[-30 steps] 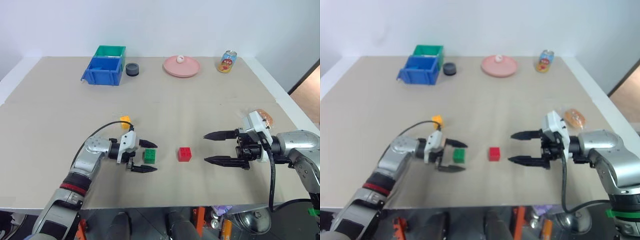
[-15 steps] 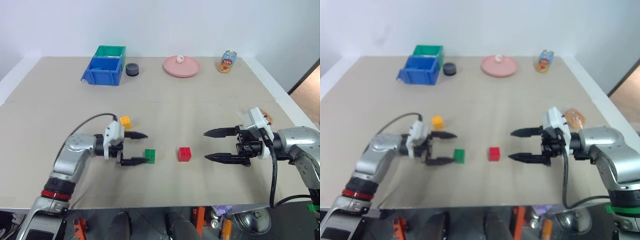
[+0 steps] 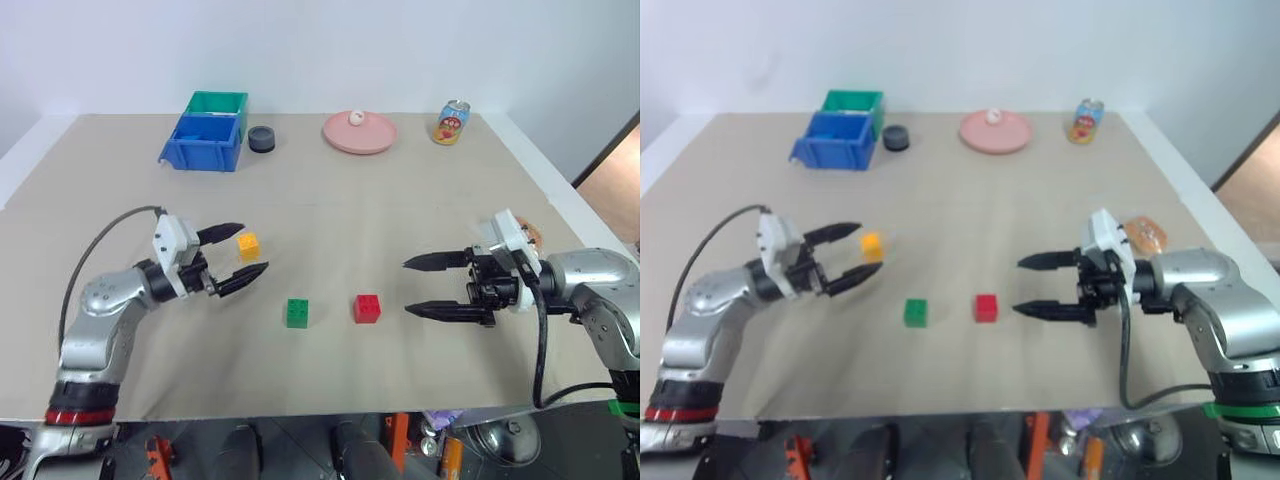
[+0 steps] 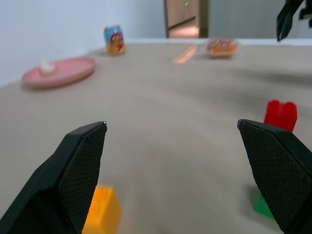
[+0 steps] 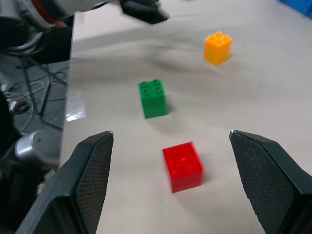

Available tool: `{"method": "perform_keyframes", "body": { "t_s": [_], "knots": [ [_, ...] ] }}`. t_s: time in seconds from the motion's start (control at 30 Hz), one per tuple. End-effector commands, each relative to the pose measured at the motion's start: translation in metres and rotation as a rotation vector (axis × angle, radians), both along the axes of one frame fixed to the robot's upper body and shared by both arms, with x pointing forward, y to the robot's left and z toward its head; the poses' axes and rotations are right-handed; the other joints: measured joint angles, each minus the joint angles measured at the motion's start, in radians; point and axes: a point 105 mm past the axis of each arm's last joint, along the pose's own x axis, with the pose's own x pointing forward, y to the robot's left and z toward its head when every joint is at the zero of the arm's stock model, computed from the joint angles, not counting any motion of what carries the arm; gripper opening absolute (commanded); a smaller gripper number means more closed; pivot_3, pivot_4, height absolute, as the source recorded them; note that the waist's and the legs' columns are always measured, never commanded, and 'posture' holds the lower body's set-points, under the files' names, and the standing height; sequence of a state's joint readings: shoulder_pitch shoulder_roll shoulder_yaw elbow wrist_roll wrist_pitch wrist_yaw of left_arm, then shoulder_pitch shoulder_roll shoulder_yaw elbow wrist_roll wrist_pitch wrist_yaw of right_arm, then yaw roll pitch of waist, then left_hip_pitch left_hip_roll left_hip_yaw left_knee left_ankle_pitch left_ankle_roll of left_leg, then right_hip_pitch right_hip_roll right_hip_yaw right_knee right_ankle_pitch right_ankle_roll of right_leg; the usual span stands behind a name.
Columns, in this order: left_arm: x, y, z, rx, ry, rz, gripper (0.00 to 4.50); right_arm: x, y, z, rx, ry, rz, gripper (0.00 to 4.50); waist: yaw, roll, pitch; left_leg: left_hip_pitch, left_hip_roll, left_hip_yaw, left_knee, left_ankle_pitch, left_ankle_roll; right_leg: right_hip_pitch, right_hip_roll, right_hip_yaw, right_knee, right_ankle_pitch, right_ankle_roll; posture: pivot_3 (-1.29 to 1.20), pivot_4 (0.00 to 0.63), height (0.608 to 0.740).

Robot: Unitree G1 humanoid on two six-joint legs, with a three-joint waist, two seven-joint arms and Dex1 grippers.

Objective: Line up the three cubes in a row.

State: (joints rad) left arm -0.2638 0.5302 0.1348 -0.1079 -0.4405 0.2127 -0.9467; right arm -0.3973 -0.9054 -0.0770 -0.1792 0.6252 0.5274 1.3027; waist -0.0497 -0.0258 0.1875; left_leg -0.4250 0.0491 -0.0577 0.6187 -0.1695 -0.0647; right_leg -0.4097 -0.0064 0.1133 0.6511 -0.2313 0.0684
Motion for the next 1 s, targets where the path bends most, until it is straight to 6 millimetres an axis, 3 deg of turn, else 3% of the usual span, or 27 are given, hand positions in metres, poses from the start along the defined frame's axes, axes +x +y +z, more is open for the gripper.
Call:
{"method": "perform_keyframes", "body": {
  "t_s": [0.03, 0.2, 0.37, 0.77, 1.0],
  "knots": [
    [-0.001, 0.017, 0.004, -0.05, 0.018, 0.182, 4.45, 0.009, 0.01, 0.016, 0.034, -0.101, -0.056, 3.93, 0.0, 0.0, 0.0, 0.0, 0.0, 0.0, 0.0, 0.0, 0.0, 0.0, 0.0, 0.0, 0.0, 0.0, 0.0, 0.0, 0.15, 0.736],
    [0.003, 0.033, -0.016, -0.129, 0.119, 0.418, 4.45, 0.002, 0.027, 0.021, 0.076, -0.099, -0.028, 3.93, 0.006, 0.0, 0.0, 0.0, 0.0, 0.0, 0.001, 0.0, 0.0, 0.0, 0.0, 0.0, 0.0, 0.0, 0.0, 0.0, 0.15, 0.736],
    [0.008, 0.033, -0.031, -0.149, 0.161, 0.518, 4.45, 0.0, 0.029, 0.014, 0.057, -0.09, -0.024, 3.93, 0.004, -0.001, 0.0, -0.001, 0.0, 0.0, 0.001, 0.0, 0.0, 0.0, 0.0, 0.0, -0.001, 0.0, 0.0, 0.0, 0.15, 0.736],
    [0.028, 0.023, -0.052, -0.076, 0.213, 0.513, 4.45, -0.003, 0.033, 0.013, 0.077, -0.09, -0.023, 3.93, 0.003, -0.001, 0.0, 0.0, 0.0, 0.0, 0.0, 0.0, 0.0, 0.0, 0.0, 0.0, 0.0, 0.0, 0.0, 0.0, 0.15, 0.736],
    [0.043, 0.009, -0.052, -0.09, 0.21, 0.423, 4.45, -0.005, 0.032, 0.015, 0.079, -0.096, -0.037, 3.93, 0.003, -0.001, 0.0, 0.0, 0.0, 0.0, 0.0, 0.0, 0.0, 0.0, 0.0, 0.0, 0.0, 0.0, 0.0, 0.0, 0.15, 0.736]
  ]
}}
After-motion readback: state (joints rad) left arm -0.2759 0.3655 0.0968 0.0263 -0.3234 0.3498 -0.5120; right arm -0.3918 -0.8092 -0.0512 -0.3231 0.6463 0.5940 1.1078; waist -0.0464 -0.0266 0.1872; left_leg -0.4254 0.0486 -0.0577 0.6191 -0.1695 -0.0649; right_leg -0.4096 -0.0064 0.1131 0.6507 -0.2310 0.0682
